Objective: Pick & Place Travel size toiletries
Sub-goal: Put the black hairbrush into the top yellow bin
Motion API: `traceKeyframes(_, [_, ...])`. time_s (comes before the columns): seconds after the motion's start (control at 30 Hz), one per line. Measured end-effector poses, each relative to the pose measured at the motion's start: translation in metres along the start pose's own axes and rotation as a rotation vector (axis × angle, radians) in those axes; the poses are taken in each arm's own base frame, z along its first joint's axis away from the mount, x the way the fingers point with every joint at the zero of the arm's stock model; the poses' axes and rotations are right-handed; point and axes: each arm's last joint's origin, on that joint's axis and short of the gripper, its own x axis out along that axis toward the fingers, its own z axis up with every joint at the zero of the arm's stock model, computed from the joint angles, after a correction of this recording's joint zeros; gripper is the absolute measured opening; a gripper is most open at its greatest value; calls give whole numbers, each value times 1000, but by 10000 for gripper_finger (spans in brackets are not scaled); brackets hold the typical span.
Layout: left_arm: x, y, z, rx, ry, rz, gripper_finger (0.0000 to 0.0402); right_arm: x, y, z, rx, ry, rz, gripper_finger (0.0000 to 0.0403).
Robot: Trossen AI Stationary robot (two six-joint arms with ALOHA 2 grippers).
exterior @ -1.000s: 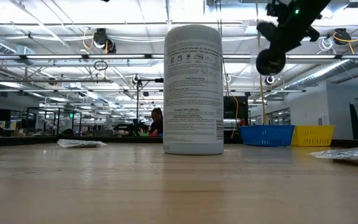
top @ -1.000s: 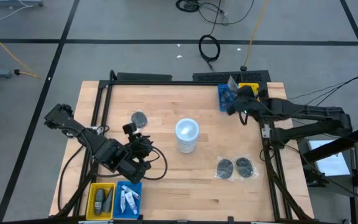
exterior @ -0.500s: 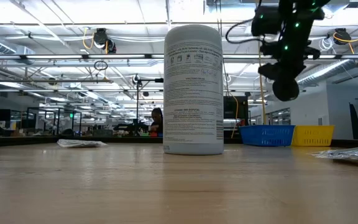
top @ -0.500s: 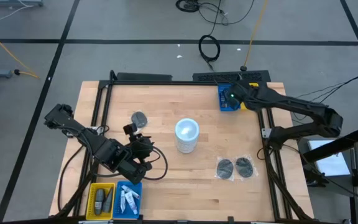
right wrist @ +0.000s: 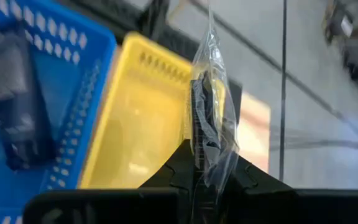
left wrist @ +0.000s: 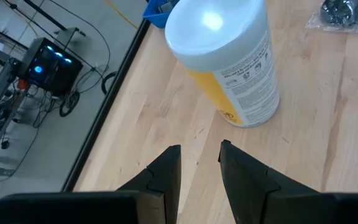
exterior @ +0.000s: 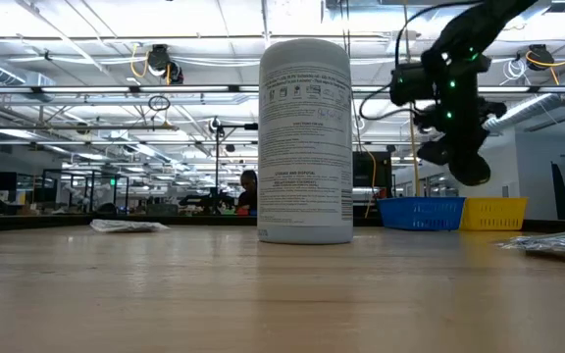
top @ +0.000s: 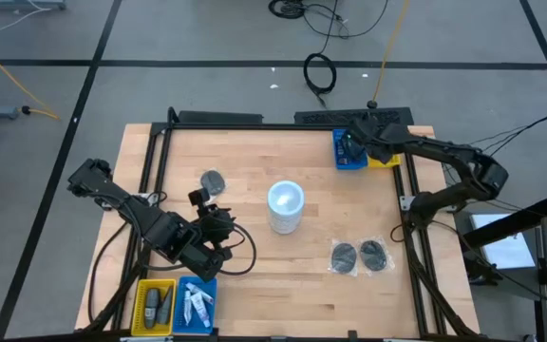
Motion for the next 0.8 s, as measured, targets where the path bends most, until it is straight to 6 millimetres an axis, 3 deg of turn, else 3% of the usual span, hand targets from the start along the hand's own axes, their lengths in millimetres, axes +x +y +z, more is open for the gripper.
traceKeyframes(0.33, [0,0,0,1,1,0,113,32,2,-17,40,27,-26,32])
traceKeyframes(0.8, [0,0,0,8,1,0,113,39,6,-15,20,-33,-11,49])
